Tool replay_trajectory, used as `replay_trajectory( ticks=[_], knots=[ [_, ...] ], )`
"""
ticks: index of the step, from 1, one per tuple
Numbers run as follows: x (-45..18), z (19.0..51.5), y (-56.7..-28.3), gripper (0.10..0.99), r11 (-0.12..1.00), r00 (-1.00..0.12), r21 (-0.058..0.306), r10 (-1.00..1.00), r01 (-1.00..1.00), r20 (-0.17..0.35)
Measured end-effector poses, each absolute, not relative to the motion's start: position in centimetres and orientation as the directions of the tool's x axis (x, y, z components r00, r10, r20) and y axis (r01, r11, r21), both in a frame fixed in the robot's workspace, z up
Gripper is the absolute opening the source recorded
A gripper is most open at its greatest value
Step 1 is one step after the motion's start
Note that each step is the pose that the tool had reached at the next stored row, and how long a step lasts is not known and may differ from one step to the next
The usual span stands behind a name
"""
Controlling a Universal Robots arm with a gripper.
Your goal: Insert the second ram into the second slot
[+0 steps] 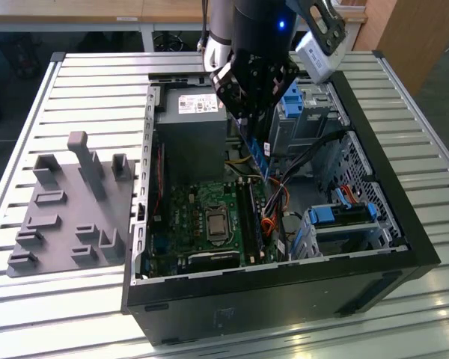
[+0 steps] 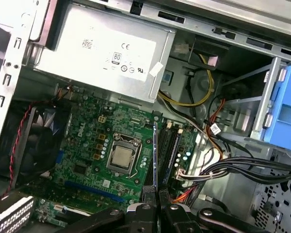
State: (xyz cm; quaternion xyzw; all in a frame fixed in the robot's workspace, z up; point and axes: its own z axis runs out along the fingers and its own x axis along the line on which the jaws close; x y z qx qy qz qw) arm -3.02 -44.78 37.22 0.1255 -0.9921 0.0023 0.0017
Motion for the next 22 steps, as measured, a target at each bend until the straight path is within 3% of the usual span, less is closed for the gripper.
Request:
replay_trajectory(
  ticks=[22],
  knots=[
    [-3.02,37.10,-44.78,0.137,0.999,-0.999,-0.005,0.040,0.040,0.004]
  ],
)
